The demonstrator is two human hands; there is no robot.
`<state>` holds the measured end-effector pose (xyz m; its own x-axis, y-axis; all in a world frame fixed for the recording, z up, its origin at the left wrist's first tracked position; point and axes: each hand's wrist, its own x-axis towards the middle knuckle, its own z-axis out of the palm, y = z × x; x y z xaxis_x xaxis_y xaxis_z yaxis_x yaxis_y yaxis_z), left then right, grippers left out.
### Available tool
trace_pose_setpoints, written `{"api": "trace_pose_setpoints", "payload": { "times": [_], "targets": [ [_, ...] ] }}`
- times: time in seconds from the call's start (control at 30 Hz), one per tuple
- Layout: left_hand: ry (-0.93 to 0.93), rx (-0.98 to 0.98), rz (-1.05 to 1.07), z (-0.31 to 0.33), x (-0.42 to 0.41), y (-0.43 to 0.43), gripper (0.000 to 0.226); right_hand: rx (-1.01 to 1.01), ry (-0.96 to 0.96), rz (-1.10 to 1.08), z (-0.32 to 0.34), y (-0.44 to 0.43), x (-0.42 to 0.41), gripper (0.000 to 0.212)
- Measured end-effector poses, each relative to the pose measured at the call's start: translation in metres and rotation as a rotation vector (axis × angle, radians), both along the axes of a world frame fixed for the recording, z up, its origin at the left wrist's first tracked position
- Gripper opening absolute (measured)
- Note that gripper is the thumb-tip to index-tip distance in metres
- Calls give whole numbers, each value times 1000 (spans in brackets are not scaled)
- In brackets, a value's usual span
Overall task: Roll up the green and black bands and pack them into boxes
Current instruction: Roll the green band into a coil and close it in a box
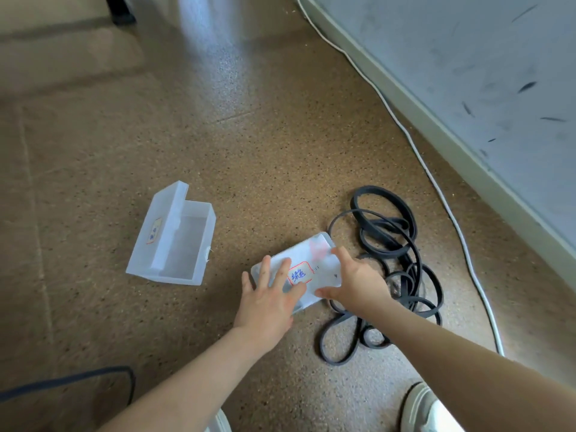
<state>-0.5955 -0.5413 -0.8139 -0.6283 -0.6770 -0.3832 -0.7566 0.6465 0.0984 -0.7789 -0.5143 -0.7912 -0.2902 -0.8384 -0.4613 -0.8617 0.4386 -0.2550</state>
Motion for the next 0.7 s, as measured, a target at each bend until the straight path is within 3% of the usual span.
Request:
{"api": "trace_pose_setpoints", "payload": {
  "times": [0.13, 0.23, 0.3, 0.37, 0.53, 0.7],
  "targets": [
    [190, -12, 211, 5, 25, -30, 52, 21, 12, -16, -5, 9, 16, 66],
    [454, 115, 468, 2, 29, -37, 40, -87, -303, -377, -5, 0, 23, 54],
    [543, 251, 691, 1, 25, -39, 53, -77, -427, -573, -10, -11, 18, 58],
    [575, 363, 843, -1, 23, -44, 55, 23, -401, -523, -18, -21, 9, 62],
    [622, 543, 1032, -1, 30, -63, 77, 164, -584, -512, -14, -47, -6, 22],
    [940, 747, 1110, 57, 17, -76, 48, 141, -849, -732, 25, -59, -20, 27]
  ]
}}
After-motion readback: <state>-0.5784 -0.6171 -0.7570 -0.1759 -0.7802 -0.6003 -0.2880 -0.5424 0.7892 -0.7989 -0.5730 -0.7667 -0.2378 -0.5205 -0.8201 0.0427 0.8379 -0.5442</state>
